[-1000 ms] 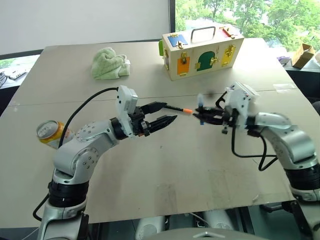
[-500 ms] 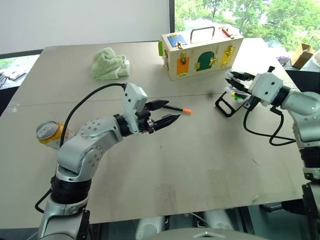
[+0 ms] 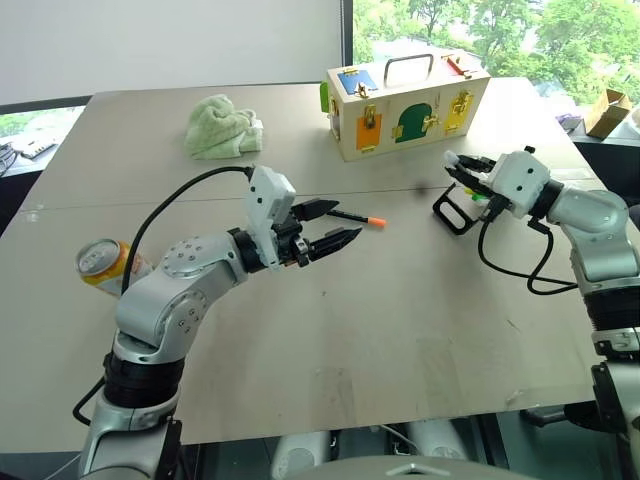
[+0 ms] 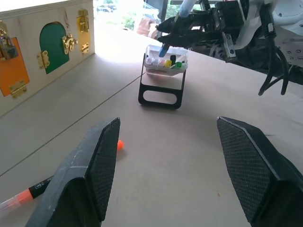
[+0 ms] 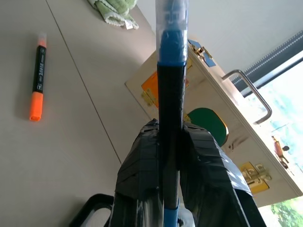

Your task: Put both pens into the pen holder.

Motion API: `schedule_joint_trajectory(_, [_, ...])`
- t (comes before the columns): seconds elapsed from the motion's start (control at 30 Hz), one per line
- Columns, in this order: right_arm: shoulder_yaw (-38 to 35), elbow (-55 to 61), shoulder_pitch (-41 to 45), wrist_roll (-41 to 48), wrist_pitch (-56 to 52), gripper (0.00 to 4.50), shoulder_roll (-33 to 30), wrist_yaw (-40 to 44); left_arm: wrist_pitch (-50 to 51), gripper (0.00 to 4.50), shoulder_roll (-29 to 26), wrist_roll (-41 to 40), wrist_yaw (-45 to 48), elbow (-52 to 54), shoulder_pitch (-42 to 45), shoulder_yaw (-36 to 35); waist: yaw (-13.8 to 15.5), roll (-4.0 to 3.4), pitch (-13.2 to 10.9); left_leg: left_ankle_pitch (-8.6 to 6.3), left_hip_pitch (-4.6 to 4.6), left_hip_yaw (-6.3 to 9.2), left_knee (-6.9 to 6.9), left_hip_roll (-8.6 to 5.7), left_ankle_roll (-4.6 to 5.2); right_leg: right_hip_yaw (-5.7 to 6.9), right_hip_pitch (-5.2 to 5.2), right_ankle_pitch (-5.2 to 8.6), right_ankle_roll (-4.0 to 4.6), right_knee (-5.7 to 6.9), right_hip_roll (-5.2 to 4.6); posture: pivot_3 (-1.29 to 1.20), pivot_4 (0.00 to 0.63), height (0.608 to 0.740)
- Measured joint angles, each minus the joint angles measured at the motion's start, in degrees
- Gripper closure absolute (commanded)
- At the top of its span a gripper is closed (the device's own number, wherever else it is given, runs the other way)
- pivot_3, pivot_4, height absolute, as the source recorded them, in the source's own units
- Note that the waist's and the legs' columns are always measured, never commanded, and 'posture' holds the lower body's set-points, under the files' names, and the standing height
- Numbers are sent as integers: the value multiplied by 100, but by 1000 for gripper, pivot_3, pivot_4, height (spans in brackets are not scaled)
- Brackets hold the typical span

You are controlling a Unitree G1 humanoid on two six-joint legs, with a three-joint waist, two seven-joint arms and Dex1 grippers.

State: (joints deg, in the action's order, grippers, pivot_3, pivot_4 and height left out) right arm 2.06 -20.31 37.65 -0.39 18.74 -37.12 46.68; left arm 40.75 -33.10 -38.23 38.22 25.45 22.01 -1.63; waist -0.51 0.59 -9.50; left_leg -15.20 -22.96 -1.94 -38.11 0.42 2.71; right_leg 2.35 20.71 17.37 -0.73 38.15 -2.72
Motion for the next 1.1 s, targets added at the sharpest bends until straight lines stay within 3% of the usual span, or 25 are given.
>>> schedule_joint_trajectory(0.03, [11,-44,0,-48,34,4453,0,-15,2,1148,-1,0,-1,2,0,0,0,0,0,0,0,0,0,0,0,0,0,0,0,0,0,0,150,740])
schedule_joint_trajectory(0.1, [29,-128,13,-165,57,3449,0,-88,11,1124,-18,0,3,25,-1,0,-1,0,0,0,0,0,-1,0,0,0,0,0,0,1,0,0,150,740])
schedule_joint_trajectory(0.13, [32,-162,37,-206,48,3275,0,-120,12,1124,-35,0,6,31,-2,0,-2,0,0,0,0,0,-2,0,0,0,0,0,0,1,0,0,150,740])
schedule_joint_trajectory(0.17, [32,-272,120,-285,11,2679,0,-213,13,1124,-49,0,12,32,-3,0,-3,0,0,0,0,0,-3,0,0,0,0,0,0,2,0,0,150,740])
schedule_joint_trajectory(0.27, [26,-318,167,-360,8,1859,1,-363,17,1124,-58,0,25,33,-5,0,-3,0,0,0,0,0,-4,0,0,0,0,0,0,3,0,0,150,740])
schedule_joint_trajectory(0.3, [26,-332,166,-373,8,1200,4,-430,18,1124,-75,0,28,33,-6,0,-3,0,0,0,0,0,-4,0,0,0,0,0,0,3,0,0,150,740])
schedule_joint_trajectory(0.4, [25,-328,165,-376,-27,178,4,-492,24,1124,-110,-2,37,33,-12,-1,-4,-1,-1,0,0,0,-5,0,0,0,0,0,0,4,0,0,150,740])
schedule_joint_trajectory(0.6, [-70,-63,37,-276,-175,77,-23,-595,31,1124,-169,-5,111,34,-58,-3,-2,-1,-1,0,0,0,-5,0,0,0,0,0,0,4,0,0,150,740])
schedule_joint_trajectory(0.77, [-365,1195,-363,1159,-1401,77,186,-137,-137,1124,-116,108,141,-433,-55,-79,1,-1,-1,0,1,1,-5,1,0,1,0,0,0,12,0,0,150,740])
schedule_joint_trajectory(0.93, [-467,2639,-1117,2587,-3300,77,-46,328,-596,1124,235,398,150,-1455,189,-163,101,1,-2,-2,-1,2,-16,1,3,5,1,0,0,23,-6,0,150,740])
schedule_joint_trajectory(1.03, [-429,3220,-1615,3046,-4249,77,-504,628,-1197,1124,356,835,459,-2315,647,72,177,1,-2,-3,-2,2,-21,-1,6,9,1,0,0,31,-8,0,150,740])
schedule_joint_trajectory(1.1, [-475,3498,-1876,3322,-4745,77,-641,685,-1800,1124,544,1288,773,-3484,1387,362,226,5,-5,-3,-3,4,-27,-4,6,13,4,0,0,44,-6,0,150,740])
